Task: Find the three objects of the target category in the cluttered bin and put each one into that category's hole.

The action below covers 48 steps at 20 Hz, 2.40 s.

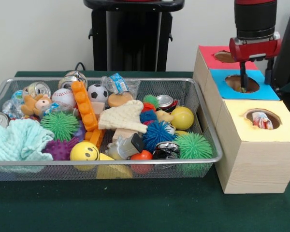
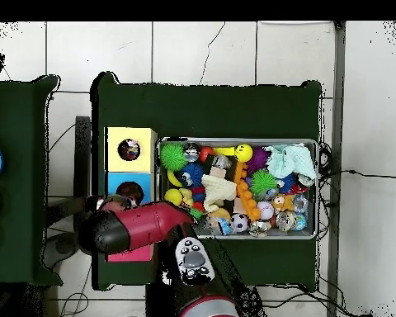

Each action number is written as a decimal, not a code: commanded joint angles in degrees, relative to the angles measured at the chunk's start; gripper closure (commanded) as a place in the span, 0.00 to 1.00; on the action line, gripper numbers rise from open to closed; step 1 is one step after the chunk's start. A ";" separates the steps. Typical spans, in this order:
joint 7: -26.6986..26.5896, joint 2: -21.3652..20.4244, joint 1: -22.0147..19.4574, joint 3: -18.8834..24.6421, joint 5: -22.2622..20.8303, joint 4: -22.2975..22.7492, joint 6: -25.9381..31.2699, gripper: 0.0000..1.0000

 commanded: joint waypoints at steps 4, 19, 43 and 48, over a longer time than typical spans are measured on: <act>-2.27 12.29 -13.89 8.51 -8.94 1.45 -5.04 0.00; -3.30 8.89 -22.34 15.62 -12.13 4.45 3.09 0.00; 5.51 -4.74 -14.31 7.22 -19.13 3.75 13.94 0.00; 9.23 -6.88 -7.69 4.28 -17.31 1.76 17.12 0.00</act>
